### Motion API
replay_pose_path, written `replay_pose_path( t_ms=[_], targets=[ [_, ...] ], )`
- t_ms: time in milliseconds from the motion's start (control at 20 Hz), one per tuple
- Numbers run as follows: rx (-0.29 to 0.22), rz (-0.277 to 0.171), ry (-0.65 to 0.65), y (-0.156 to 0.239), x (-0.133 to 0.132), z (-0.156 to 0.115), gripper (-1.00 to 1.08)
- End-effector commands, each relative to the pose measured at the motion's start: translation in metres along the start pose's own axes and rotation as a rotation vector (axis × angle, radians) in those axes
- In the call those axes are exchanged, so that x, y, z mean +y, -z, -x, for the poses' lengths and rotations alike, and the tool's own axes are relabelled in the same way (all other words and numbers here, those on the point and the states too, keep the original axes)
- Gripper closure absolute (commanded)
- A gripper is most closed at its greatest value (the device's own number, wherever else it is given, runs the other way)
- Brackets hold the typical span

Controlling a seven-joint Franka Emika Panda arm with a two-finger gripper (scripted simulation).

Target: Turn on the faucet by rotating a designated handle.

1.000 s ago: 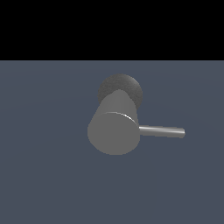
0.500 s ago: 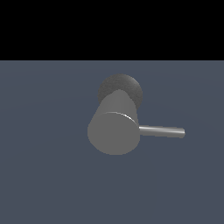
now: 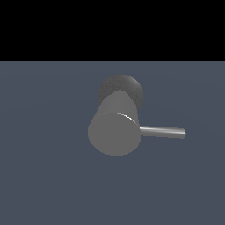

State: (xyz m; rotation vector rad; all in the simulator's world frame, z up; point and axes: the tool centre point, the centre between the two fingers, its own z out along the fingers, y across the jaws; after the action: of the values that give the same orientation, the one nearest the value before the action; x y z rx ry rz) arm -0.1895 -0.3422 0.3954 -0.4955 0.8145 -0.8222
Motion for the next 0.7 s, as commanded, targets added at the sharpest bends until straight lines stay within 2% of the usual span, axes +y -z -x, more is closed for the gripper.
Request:
replay_pose_path(
  t_ms=[0, 350, 650],
  targets=[
    [0.081, -0.019, -0.078, 0.016, 0.024, -0.019, 1.08],
    [0.286, -0.035, -0.295, 0.059, 0.102, -0.055, 1.08],
    [0.403, -0.022, -0.433, 0.085, 0.157, -0.063, 1.08]
  ],
)
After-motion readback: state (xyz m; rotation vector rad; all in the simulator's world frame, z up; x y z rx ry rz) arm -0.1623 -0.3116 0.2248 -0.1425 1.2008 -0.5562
